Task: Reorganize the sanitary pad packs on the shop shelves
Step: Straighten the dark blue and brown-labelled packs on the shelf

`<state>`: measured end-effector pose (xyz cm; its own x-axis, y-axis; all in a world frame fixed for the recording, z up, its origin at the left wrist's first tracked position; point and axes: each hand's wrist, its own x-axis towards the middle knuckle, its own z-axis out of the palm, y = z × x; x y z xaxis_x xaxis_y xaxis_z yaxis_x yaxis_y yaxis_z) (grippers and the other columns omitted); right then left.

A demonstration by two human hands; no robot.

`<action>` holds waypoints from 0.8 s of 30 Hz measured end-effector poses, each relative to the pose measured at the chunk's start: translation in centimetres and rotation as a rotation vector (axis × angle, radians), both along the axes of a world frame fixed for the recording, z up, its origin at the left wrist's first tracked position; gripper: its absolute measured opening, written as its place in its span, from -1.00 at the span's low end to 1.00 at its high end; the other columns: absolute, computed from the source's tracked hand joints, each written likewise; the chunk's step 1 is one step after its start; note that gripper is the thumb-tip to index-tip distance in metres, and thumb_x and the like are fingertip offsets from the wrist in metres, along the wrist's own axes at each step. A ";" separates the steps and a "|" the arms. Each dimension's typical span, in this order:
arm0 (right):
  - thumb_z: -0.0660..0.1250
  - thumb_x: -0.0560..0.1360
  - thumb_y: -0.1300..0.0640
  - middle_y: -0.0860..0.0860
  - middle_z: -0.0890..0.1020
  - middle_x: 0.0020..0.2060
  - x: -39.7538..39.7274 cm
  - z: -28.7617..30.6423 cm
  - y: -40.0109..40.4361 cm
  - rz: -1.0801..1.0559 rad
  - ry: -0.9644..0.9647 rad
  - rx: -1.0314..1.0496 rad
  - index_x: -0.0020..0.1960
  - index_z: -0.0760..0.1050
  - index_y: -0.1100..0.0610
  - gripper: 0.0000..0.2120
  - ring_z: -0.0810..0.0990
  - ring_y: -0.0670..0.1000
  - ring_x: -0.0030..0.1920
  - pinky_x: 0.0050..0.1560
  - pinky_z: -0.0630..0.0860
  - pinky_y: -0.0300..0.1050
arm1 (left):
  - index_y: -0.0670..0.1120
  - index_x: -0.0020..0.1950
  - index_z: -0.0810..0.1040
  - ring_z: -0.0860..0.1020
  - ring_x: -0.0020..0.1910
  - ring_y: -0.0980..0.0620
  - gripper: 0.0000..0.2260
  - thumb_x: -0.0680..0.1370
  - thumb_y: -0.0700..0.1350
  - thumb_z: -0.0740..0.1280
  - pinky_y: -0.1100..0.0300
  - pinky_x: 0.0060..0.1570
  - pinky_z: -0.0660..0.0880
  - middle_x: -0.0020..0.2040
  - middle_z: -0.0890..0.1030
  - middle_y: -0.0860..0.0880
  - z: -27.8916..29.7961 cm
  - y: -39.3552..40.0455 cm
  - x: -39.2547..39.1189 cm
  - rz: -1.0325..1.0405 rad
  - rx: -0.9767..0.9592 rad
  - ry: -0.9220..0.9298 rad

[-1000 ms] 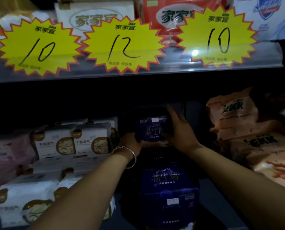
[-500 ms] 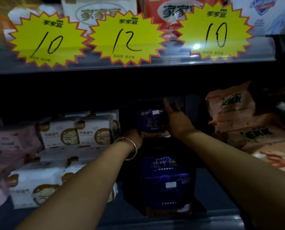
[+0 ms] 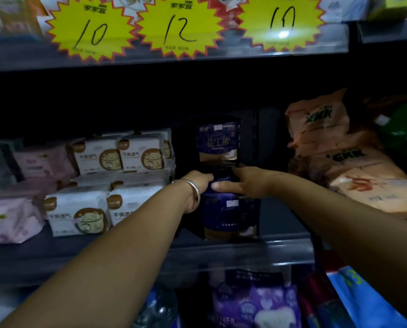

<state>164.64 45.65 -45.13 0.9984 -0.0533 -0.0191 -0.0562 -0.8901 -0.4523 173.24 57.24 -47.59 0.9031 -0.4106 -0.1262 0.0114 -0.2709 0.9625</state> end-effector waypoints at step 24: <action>0.15 0.60 -0.03 0.18 0.37 0.38 0.5 0.0 15.1 -0.119 -0.197 -0.391 0.40 0.34 0.17 -0.55 0.32 0.18 0.38 0.36 0.30 0.06 | -0.22 0.26 0.51 0.53 0.18 -0.17 -0.69 0.52 -0.35 0.24 -0.02 0.23 0.47 0.19 0.57 -0.21 1.4 16.2 -0.9 0.006 0.148 -0.577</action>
<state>165.11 60.75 -45.11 0.9675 -0.1338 0.2147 -0.1155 -0.9887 -0.0959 172.33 73.40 -46.16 0.8450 -0.4204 0.3305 -0.5005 -0.4044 0.7655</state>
